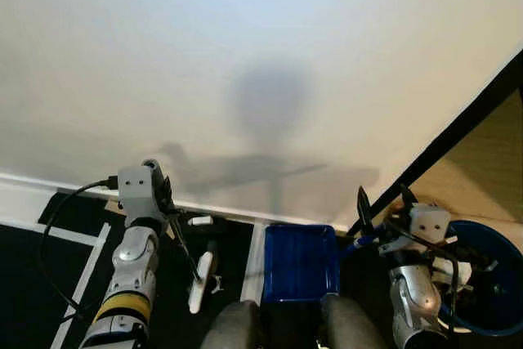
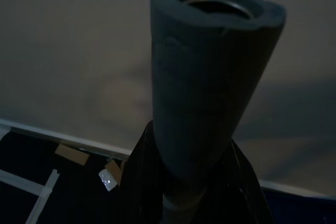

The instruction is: Sweep floor

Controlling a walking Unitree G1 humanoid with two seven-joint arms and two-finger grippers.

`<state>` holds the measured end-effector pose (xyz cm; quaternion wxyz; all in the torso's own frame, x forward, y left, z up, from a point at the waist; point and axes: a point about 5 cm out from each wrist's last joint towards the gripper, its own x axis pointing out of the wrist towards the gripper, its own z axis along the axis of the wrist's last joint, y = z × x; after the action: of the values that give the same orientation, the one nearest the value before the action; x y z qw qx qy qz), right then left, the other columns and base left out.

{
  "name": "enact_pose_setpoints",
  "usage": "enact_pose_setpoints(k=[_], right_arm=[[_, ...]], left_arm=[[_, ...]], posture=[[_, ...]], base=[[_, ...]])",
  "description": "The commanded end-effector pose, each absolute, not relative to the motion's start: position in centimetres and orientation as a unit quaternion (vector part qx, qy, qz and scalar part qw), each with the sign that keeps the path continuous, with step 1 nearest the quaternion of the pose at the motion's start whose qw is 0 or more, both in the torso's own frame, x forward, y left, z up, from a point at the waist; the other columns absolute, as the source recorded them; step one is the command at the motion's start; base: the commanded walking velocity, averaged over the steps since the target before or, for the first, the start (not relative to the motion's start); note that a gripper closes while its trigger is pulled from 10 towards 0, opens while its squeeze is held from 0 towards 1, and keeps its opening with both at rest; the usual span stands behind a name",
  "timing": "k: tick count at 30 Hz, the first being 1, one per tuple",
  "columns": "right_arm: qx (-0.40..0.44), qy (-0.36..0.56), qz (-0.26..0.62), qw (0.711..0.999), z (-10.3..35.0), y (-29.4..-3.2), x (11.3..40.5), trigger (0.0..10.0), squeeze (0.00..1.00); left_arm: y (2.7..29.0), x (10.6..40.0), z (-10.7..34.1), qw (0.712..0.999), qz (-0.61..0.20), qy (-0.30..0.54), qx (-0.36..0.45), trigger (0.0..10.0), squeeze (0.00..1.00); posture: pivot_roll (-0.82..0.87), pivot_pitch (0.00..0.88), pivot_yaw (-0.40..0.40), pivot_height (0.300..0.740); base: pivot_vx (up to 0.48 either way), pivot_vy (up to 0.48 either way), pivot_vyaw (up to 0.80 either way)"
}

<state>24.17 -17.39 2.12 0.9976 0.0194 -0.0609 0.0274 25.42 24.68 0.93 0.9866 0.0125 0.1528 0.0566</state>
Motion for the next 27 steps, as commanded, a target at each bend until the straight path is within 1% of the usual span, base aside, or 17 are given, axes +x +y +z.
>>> enact_pose_setpoints(k=[1,3,4,9,10,14,24,25,26,27], right_arm=[[0.023,-0.034,0.049,0.998,1.9,-17.0,24.9,10.0,0.00],[0.024,-0.031,0.056,0.998,2.0,-16.8,25.3,10.0,0.00],[0.021,-0.022,0.059,0.998,2.0,-16.8,25.7,10.0,0.00],[0.015,-0.012,0.059,0.998,2.0,-16.9,26.0,10.0,0.00],[0.014,-0.003,0.043,0.999,1.9,-17.5,26.2,10.0,0.00],[0.010,0.005,0.037,0.999,1.8,-17.9,26.2,10.0,0.00],[-0.001,-0.001,0.050,0.999,1.6,-17.7,25.6,10.0,0.00],[0.001,-0.005,0.056,0.998,1.7,-17.6,25.5,7.3,0.00],[0.003,-0.009,0.062,0.998,1.8,-17.5,25.6,1.7,0.00],[0.003,-0.009,0.062,0.998,1.8,-17.5,25.6,1.7,0.00]], left_arm=[[25.1,21.5,-3.3,0.957,0.073,0.280,-0.004,10.0,0.00],[25.2,21.5,-3.2,0.958,0.076,0.277,-0.005,10.0,0.00],[25.2,21.5,-3.3,0.956,0.076,0.282,-0.003,10.0,0.00],[25.2,21.5,-3.3,0.955,0.075,0.286,0.000,10.0,0.00],[25.2,21.8,-3.1,0.957,0.089,0.275,-0.015,10.0,0.00],[25.2,21.9,-3.1,0.957,0.092,0.273,-0.019,10.0,0.00],[25.2,21.3,-3.4,0.957,0.100,0.273,-0.021,10.0,0.00],[25.2,21.2,-3.4,0.957,0.100,0.272,-0.021,10.0,0.00],[25.2,21.3,-3.4,0.957,0.102,0.272,-0.023,10.0,0.00],[25.2,21.3,-3.4,0.957,0.102,0.272,-0.023,10.0,0.00]], posture=[[0.10,0.144,-0.016,0.740],[0.11,0.146,-0.020,0.740],[0.11,0.166,-0.028,0.740],[0.10,0.157,-0.031,0.740],[0.10,0.148,-0.038,0.740],[0.10,0.158,-0.040,0.740],[0.09,0.130,-0.040,0.740],[0.09,0.130,-0.040,0.740],[0.09,0.123,-0.042,0.740],[0.09,0.123,-0.042,0.740]], base=[[0.000,0.000,0.00],[0.000,0.000,0.00],[0.000,0.000,0.00],[0.000,0.000,0.00],[0.000,0.000,0.00],[0.000,0.000,0.00],[0.000,0.000,0.00],[0.000,0.000,0.00],[0.000,0.000,0.00],[0.000,0.000,0.00]])
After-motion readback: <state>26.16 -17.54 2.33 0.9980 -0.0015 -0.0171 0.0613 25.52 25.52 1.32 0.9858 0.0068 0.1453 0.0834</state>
